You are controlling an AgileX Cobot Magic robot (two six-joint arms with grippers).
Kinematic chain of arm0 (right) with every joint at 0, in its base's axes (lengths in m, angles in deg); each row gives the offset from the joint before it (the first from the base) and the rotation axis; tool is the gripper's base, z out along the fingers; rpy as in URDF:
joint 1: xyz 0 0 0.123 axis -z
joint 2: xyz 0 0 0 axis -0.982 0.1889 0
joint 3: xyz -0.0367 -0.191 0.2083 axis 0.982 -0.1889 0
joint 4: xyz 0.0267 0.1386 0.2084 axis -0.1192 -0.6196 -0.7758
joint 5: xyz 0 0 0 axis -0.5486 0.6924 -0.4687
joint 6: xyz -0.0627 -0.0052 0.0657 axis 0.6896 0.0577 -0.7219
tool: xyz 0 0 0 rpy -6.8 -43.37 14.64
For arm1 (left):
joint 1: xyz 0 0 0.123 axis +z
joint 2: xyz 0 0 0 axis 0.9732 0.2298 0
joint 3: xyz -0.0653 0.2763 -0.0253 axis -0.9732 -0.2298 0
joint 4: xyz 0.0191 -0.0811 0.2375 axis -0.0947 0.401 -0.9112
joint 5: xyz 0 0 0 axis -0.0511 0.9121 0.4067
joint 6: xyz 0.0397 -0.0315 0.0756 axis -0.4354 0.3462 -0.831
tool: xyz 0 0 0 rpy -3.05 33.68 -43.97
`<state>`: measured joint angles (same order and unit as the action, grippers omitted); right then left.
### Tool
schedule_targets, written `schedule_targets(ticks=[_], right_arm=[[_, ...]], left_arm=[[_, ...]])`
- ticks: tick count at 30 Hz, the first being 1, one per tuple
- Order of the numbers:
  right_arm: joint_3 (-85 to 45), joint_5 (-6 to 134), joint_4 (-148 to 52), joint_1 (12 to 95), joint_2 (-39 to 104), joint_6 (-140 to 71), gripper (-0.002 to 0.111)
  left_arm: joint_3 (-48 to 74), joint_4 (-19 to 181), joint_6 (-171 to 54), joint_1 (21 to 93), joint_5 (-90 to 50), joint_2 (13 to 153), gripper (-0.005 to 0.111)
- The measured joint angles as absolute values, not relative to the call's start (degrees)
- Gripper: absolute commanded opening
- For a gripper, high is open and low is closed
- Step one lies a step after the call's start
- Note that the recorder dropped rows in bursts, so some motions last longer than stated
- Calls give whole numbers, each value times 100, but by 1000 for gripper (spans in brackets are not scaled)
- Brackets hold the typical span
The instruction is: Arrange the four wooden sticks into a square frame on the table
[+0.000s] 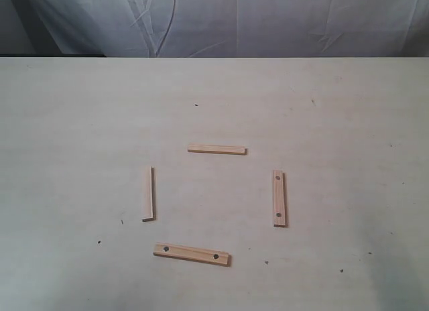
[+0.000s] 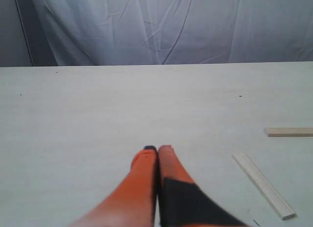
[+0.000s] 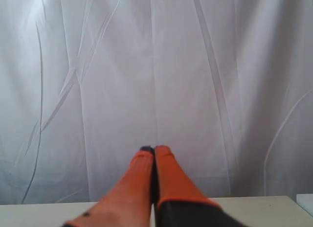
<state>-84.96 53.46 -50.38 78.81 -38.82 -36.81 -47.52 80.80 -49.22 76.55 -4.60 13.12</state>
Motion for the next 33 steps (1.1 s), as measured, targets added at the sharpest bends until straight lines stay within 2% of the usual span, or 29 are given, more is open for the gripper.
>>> schedule_targets(ticks=[3,7,15,28,33], right_arm=[[-8390,5704,-5175,7881,-3882,-3681,-1],[-7629,6651,-5240,7881,-3620,-3681,-1],[-5780,8884,-5252,7881,-1690,-3681,-1],[-5375,9089,-5761,7881,107,-3681,-1],[-5013,9347,-6320,7881,1417,-3681,-1]], left_arm=[[-4752,8080,-4922,7655,-460,1312,0],[-4752,8080,-4922,7655,-460,1312,0],[-4752,8080,-4922,7655,-460,1312,0],[-4752,8080,-4922,7655,-460,1312,0],[-4752,8080,-4922,7655,-460,1312,0]])
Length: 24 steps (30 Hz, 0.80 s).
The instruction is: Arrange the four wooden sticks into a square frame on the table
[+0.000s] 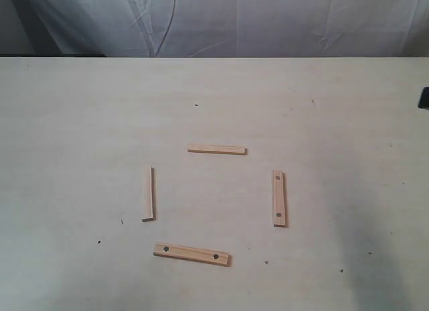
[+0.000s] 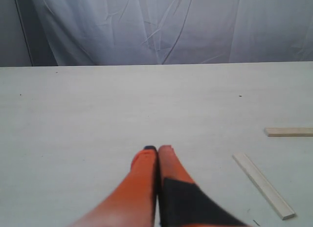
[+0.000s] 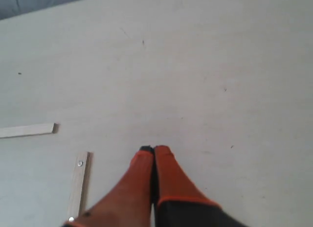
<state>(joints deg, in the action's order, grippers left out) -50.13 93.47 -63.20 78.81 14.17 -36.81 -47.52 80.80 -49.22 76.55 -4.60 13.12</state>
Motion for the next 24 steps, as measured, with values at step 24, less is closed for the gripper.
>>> schedule_targets(ticks=[24], right_arm=[[-2235,10503,-5302,4892,6362,-6574,-1]], left_arm=[[-4752,8080,-4922,7655,-460,1312,0]])
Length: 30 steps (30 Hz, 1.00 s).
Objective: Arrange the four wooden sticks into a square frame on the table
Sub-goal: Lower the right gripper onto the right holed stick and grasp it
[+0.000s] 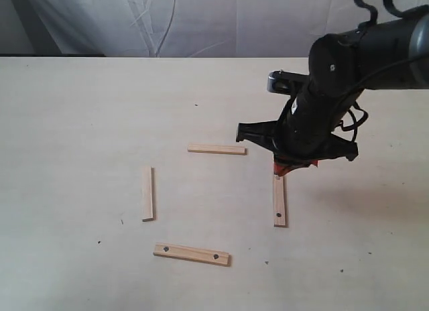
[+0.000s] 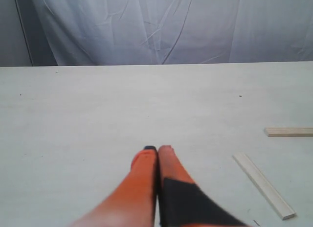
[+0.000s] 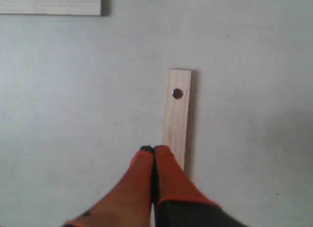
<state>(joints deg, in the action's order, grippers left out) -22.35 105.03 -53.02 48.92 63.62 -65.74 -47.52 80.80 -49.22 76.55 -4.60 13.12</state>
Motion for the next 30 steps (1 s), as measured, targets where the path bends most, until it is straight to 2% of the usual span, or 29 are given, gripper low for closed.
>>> schedule_targets(ticks=[10,12,16,18,30], right_arm=[[-2220,10565,-4400,4515,6718,-7838,0],[-2220,10574,-4305,4515,6767,-7928,9],[-2220,10567,-4167,4515,6842,-8099,39],[-2220,10567,-4146,4515,6888,-8128,47],[-2220,10470,-4172,4471,7244,-8287,47]], left_arm=[[-4752,8080,-4922,7655,-460,1312,0],[-4752,8080,-4922,7655,-460,1312,0],[-4752,8080,-4922,7655,-460,1312,0],[-4752,8080,-4922,7655,-460,1312,0],[-4752,8080,-4922,7655,-460,1312,0]])
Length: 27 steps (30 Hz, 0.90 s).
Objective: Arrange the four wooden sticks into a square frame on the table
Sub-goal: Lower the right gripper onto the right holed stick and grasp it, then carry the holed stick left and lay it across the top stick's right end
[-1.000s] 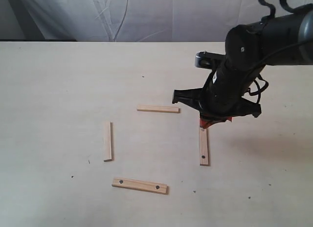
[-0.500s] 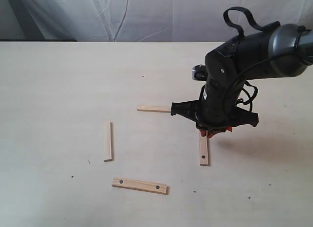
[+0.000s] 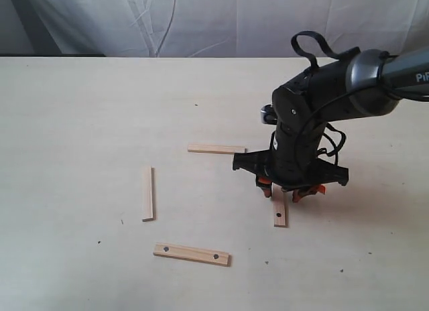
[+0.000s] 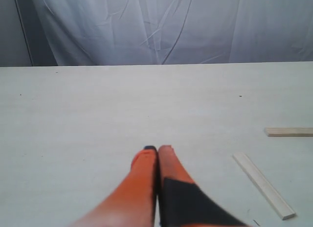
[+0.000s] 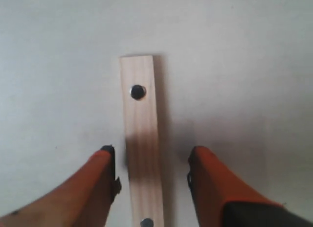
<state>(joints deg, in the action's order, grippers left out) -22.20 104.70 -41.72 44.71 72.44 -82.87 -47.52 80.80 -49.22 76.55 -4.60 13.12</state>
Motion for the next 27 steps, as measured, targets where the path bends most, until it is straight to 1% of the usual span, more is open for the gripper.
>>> schedule_targets(ticks=[7,9,10,12,14,15,21,27], right_arm=[[-2211,10420,-4245,4460,7340,-8287,47],[-2211,10447,-4281,4460,7398,-8298,44],[-2211,10447,-4298,4460,7408,-8287,40],[-2188,10447,-4324,4460,7412,-8287,23],[-2188,10447,-4337,4460,7417,-8265,3],[-2177,10447,-4347,4460,7417,-8265,0],[-2124,10504,-4269,4460,7311,-8242,2],[-971,10750,-4461,4460,7152,-7504,2]], left_arm=[[-4752,8080,-4922,7655,-460,1312,0],[-4752,8080,-4922,7655,-460,1312,0],[-4752,8080,-4922,7655,-460,1312,0],[-4752,8080,-4922,7655,-460,1312,0],[-4752,8080,-4922,7655,-460,1312,0],[-4752,8080,-4922,7655,-460,1312,0],[-4752,8080,-4922,7655,-460,1312,0],[-4752,8080,-4922,7655,-460,1312,0]])
